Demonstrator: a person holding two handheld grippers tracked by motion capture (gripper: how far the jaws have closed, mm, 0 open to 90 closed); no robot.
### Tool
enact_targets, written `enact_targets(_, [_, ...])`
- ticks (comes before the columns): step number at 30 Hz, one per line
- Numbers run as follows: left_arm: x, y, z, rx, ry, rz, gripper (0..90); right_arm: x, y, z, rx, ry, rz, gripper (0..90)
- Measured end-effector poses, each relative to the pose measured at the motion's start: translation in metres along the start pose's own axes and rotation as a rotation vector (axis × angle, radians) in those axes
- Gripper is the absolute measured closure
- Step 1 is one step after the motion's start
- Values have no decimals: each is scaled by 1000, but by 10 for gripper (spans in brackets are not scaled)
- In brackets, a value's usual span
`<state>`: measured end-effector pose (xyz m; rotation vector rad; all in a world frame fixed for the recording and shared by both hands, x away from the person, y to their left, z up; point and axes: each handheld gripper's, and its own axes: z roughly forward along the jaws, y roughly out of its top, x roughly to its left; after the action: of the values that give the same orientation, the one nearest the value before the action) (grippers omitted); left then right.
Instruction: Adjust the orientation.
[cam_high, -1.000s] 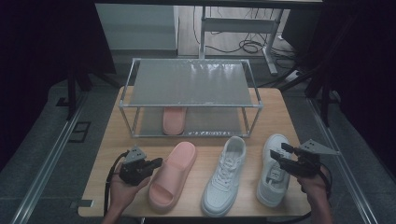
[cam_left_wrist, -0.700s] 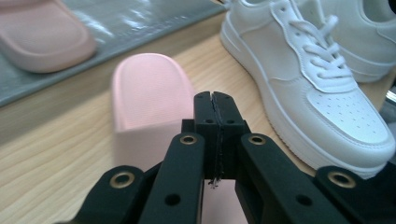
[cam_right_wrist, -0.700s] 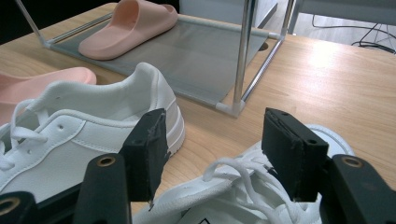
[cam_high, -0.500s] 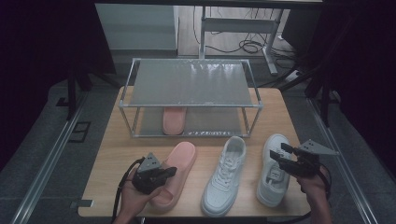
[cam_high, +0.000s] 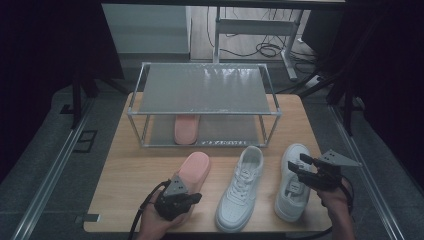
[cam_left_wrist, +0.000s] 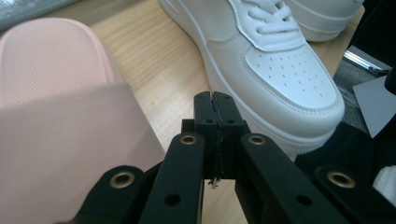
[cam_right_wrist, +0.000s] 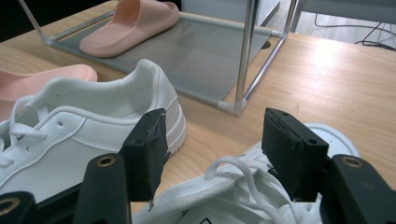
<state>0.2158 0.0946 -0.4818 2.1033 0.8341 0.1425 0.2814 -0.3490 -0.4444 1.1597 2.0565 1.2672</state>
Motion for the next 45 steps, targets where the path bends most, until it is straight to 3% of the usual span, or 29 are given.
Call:
enact_targets(3, [-6, -5, 5, 39, 33, 13, 900, -1, 0, -1, -8, -1, 4, 409])
enact_targets(7, [-4, -8, 12, 72, 55, 28, 900, -2, 0, -1, -6, -1, 2, 408])
enact_targets(23, [2, -19, 5, 105, 96, 21, 900, -3, 1, -5, -15, -7, 4, 409])
enact_targets(34, [23, -36, -18, 81, 139, -58, 900, -4, 1, -6, -15, -13, 7, 409])
enact_targets(40, [43, -42, -32, 85, 173, -104, 899, -3, 1, -6, -14, -12, 6, 409])
enact_targets(45, [67, -53, -42, 107, 231, -160, 892, -4, 0, -4, -7, -14, 10, 409])
